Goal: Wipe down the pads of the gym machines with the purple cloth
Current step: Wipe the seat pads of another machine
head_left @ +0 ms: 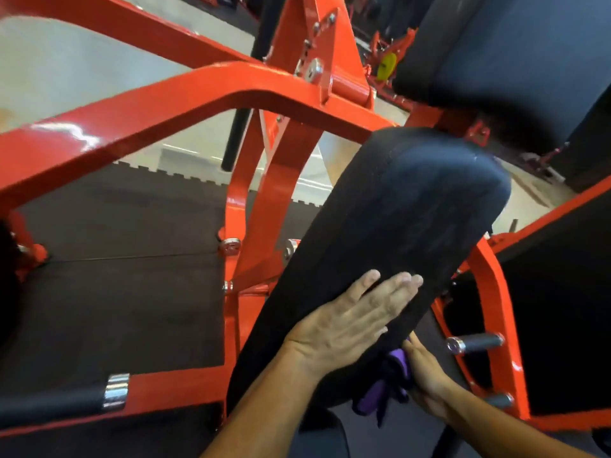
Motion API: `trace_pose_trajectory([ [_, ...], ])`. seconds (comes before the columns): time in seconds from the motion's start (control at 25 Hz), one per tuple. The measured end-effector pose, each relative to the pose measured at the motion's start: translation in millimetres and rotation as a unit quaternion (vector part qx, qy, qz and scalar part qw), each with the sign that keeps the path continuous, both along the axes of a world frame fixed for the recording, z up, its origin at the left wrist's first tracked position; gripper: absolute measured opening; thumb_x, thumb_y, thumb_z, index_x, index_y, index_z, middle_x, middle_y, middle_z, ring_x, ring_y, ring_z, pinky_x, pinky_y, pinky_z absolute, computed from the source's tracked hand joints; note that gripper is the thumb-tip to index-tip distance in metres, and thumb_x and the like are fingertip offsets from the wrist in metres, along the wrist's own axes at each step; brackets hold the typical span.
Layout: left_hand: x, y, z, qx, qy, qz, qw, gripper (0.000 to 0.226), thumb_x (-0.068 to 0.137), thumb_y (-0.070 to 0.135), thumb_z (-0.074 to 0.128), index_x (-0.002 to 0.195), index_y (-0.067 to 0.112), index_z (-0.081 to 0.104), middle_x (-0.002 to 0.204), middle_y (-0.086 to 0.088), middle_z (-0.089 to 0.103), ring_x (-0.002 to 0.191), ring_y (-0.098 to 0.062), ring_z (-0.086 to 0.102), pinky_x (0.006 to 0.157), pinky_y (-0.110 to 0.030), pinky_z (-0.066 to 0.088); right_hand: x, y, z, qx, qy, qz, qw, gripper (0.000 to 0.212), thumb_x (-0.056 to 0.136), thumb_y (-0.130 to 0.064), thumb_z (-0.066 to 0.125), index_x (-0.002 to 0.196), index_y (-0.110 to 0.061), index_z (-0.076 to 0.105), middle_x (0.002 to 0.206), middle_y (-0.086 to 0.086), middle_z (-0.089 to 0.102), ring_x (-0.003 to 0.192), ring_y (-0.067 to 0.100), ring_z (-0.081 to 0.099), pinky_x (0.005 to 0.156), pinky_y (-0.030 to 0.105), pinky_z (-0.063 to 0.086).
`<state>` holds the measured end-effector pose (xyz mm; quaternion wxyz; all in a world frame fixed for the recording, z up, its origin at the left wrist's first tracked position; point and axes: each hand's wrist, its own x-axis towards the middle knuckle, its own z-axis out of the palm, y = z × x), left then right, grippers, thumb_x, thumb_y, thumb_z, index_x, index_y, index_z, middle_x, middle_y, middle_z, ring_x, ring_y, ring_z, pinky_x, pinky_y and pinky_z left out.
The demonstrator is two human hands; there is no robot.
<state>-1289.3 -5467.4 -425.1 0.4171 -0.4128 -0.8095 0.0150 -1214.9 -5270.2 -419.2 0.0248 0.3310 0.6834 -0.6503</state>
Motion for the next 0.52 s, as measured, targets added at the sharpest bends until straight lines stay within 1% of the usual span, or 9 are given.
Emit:
trace_pose_trajectory([
  [0.08,-8,-4,6,0.010,0.006,0.056,0.998,0.072,0.108,0.052,0.026,0.165,0.009,0.011,0.174,-0.004,0.009,0.160,-0.019,0.011,0.127,-0.050,0.007,-11,12,-17,-0.002,-0.054,0.013,0.998,0.032,0.106,-0.040,0.045,0.121,-0.023,0.067,0.109,0.005,0.077,0.091,0.021,0.075,0.069,0.033,0.058],
  [0.16,-9,2,-1,0.011,0.025,0.087,0.996,0.072,0.109,0.052,0.029,0.166,0.012,0.011,0.174,-0.001,0.010,0.159,-0.018,0.012,0.127,-0.049,0.008,-26,23,-36,0.004,-0.084,0.000,0.996,0.041,0.106,-0.042,0.042,0.111,-0.010,0.069,0.088,0.009,0.078,0.066,0.020,0.074,0.052,0.027,0.053],
  [0.2,-8,6,-10,0.024,0.024,0.094,0.995,0.071,0.109,0.051,0.031,0.166,0.014,0.012,0.174,0.000,0.011,0.159,-0.018,0.012,0.127,-0.049,0.007,-27,31,-44,-0.004,-0.075,0.001,0.997,0.042,0.106,-0.042,0.041,0.110,-0.010,0.068,0.083,0.007,0.077,0.061,0.017,0.072,0.046,0.024,0.050],
  [0.28,16,10,-43,0.061,-0.016,0.123,0.990,0.070,0.108,0.050,0.039,0.166,0.018,0.016,0.174,0.000,0.010,0.160,-0.018,0.009,0.128,-0.050,0.003,-23,43,-65,-0.035,-0.053,0.005,0.998,0.038,0.105,-0.042,0.041,0.113,-0.016,0.068,0.086,0.001,0.077,0.068,0.013,0.073,0.052,0.023,0.052],
  [0.36,46,8,-90,0.029,-0.058,0.166,0.984,0.075,0.105,0.053,0.046,0.165,0.019,0.018,0.174,-0.003,0.004,0.160,-0.022,0.001,0.129,-0.051,-0.003,-20,46,-91,-0.079,-0.069,-0.008,0.994,0.034,0.105,-0.040,0.043,0.117,-0.022,0.069,0.097,0.000,0.078,0.082,0.016,0.074,0.066,0.030,0.054],
  [0.4,53,6,-109,0.001,-0.056,0.191,0.980,0.078,0.104,0.054,0.048,0.166,0.018,0.017,0.174,-0.004,0.000,0.160,-0.024,-0.003,0.128,-0.053,-0.006,-18,46,-108,-0.126,-0.093,-0.026,0.987,0.033,0.105,-0.038,0.044,0.117,-0.020,0.070,0.098,0.003,0.078,0.085,0.020,0.073,0.070,0.032,0.053],
  [0.44,58,8,-125,0.002,-0.058,0.201,0.978,0.079,0.104,0.053,0.048,0.166,0.016,0.015,0.174,-0.006,-0.003,0.160,-0.026,-0.006,0.127,-0.055,-0.008,-15,47,-131,-0.174,-0.128,-0.049,0.975,0.035,0.105,-0.036,0.045,0.116,-0.015,0.071,0.099,0.007,0.078,0.087,0.024,0.072,0.071,0.034,0.053],
  [0.48,61,12,-134,0.024,-0.071,0.211,0.975,0.080,0.104,0.050,0.047,0.166,0.014,0.012,0.174,-0.008,-0.006,0.160,-0.027,-0.009,0.127,-0.057,-0.008,-10,47,-150,-0.215,-0.160,-0.061,0.961,0.036,0.103,-0.033,0.046,0.115,-0.010,0.071,0.102,0.011,0.078,0.088,0.027,0.072,0.073,0.035,0.053],
  [0.52,65,18,-138,0.040,-0.087,0.225,0.970,0.081,0.103,0.047,0.047,0.166,0.012,0.010,0.173,-0.009,-0.008,0.159,-0.029,-0.010,0.126,-0.059,-0.008,-8,46,-164,-0.225,-0.186,-0.066,0.954,0.036,0.101,-0.031,0.048,0.112,-0.006,0.071,0.104,0.014,0.077,0.089,0.029,0.071,0.074,0.035,0.054],
])
